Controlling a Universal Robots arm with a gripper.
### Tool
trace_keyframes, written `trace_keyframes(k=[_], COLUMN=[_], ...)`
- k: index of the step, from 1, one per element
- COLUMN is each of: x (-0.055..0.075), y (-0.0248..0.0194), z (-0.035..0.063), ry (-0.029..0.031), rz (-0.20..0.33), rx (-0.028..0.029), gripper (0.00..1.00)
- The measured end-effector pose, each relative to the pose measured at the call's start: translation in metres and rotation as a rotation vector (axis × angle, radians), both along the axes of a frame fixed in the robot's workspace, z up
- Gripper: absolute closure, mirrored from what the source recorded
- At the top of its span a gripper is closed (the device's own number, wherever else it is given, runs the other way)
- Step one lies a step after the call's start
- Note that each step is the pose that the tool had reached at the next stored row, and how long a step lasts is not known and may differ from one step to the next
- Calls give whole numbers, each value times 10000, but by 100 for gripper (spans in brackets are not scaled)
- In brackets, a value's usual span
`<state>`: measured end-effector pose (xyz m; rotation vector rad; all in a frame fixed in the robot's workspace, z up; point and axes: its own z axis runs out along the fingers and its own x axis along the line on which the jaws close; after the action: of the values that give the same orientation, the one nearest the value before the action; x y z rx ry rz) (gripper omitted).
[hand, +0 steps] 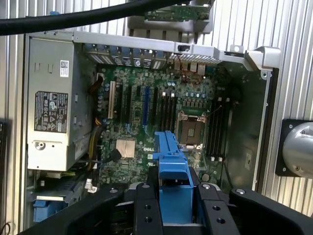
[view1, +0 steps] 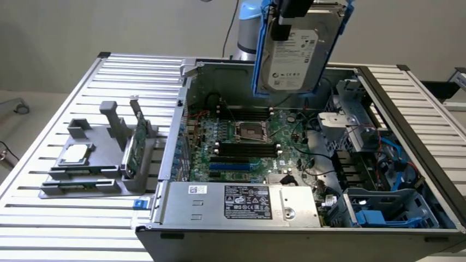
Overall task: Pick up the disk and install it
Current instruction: 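Pick up the disk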
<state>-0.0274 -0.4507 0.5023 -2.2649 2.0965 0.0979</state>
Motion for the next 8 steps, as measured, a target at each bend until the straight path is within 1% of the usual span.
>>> trace_keyframes(k=[8], x=[365], y=[-115], z=[0], ry=[0], rz=[1], rx=[2], gripper=[67])
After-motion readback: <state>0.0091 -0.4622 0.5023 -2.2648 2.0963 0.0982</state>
